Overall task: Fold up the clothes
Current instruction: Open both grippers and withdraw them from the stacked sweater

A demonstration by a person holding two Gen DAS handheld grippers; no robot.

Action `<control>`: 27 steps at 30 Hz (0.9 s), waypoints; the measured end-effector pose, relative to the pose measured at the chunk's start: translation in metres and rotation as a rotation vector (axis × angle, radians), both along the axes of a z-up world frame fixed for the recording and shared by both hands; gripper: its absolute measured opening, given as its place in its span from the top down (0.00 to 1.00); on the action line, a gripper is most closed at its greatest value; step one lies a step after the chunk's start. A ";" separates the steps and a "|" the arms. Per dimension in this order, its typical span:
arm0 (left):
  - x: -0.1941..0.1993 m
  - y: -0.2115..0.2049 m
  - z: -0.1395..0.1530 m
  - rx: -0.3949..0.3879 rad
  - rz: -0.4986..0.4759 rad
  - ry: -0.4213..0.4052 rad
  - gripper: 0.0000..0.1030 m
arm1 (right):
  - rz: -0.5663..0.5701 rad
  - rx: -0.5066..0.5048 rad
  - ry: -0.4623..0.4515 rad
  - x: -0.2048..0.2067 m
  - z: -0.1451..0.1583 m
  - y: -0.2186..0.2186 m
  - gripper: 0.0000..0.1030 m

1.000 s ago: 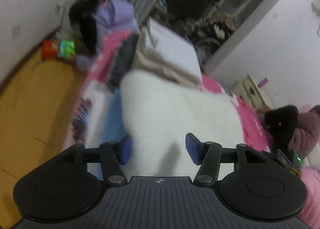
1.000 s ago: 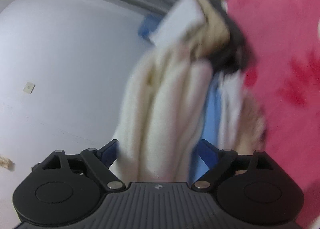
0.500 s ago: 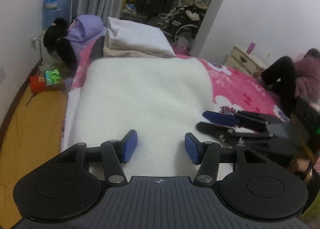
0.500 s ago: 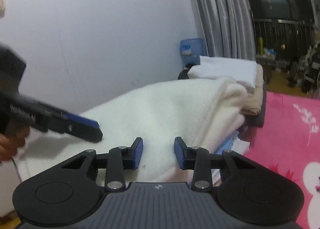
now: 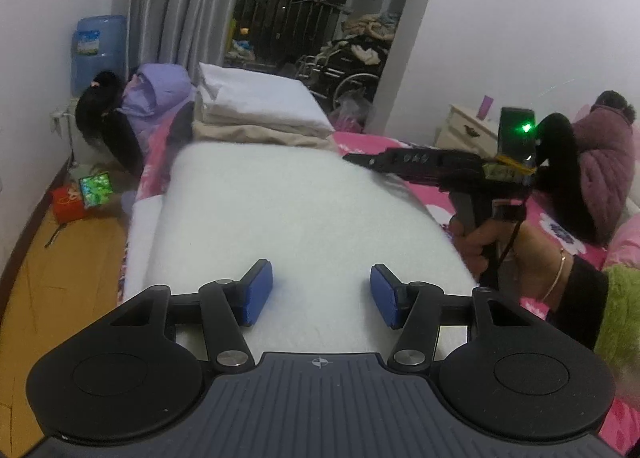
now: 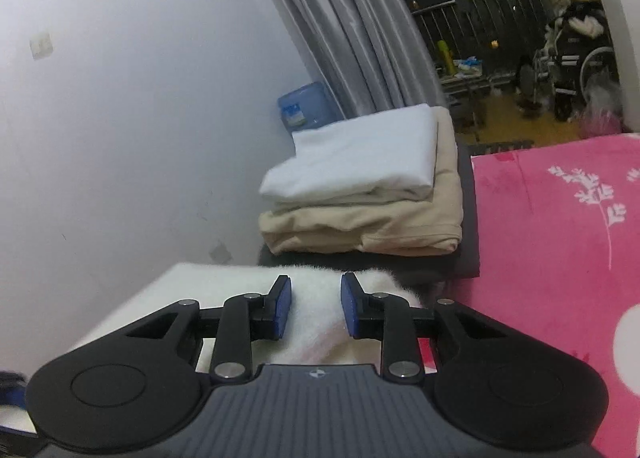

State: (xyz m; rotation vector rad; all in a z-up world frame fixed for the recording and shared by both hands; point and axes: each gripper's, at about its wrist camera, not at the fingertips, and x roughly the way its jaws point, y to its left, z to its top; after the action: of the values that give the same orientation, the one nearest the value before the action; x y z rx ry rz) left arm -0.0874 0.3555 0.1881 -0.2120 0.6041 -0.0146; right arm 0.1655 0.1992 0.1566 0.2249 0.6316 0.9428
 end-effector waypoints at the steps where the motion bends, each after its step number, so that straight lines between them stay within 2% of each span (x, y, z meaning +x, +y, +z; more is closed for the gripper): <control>1: 0.001 0.000 -0.001 0.002 -0.004 0.001 0.46 | -0.010 0.011 0.000 0.002 0.010 -0.008 0.74; 3: -0.001 0.001 -0.001 0.000 0.006 0.001 0.46 | -0.023 0.070 -0.023 -0.017 0.028 -0.038 0.71; 6: -0.004 0.008 -0.002 -0.035 0.020 0.000 0.46 | 0.112 0.144 -0.067 -0.049 0.048 -0.065 0.72; 7: -0.004 0.009 -0.002 -0.046 0.025 -0.001 0.46 | 0.154 0.118 -0.077 -0.060 0.044 -0.064 0.72; 10: 0.000 0.008 -0.001 -0.038 0.035 0.000 0.45 | 0.261 -0.055 -0.099 -0.095 0.015 -0.047 0.72; 11: 0.000 0.007 0.003 -0.035 0.042 0.003 0.47 | 0.259 -0.097 -0.108 -0.102 0.004 -0.044 0.71; 13: -0.002 0.004 0.013 -0.031 0.058 0.008 0.51 | 0.214 -0.062 -0.048 -0.102 0.003 -0.057 0.69; 14: -0.012 0.000 0.021 -0.008 0.044 -0.020 0.51 | 0.200 -0.021 -0.023 -0.103 0.011 -0.068 0.69; 16: -0.038 -0.010 0.038 0.054 0.001 -0.083 0.50 | 0.217 0.033 -0.059 -0.118 0.027 -0.087 0.69; 18: -0.058 -0.022 0.043 0.086 -0.052 -0.084 0.48 | 0.281 0.048 -0.099 -0.143 0.040 -0.099 0.69; 19: -0.066 -0.029 0.042 0.089 -0.077 -0.070 0.48 | 0.317 0.039 -0.111 -0.154 0.040 -0.098 0.69; 22: -0.073 -0.054 0.015 0.153 -0.101 0.008 0.48 | 0.419 -0.046 -0.120 -0.184 0.023 -0.080 0.70; 24: -0.075 -0.068 0.002 0.219 -0.081 0.010 0.47 | 0.415 -0.141 -0.080 -0.189 0.000 -0.063 0.68; 25: -0.079 -0.073 0.004 0.224 -0.059 0.009 0.47 | 0.408 -0.185 -0.058 -0.191 -0.012 -0.056 0.67; 27: -0.091 -0.078 0.011 0.212 -0.023 -0.003 0.46 | 0.399 -0.209 -0.048 -0.200 -0.012 -0.064 0.67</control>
State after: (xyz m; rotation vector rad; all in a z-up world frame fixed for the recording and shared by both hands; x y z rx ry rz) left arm -0.1781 0.2771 0.1994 0.0002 0.6009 0.0268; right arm -0.0350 0.1357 0.1442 -0.1157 0.7402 1.2500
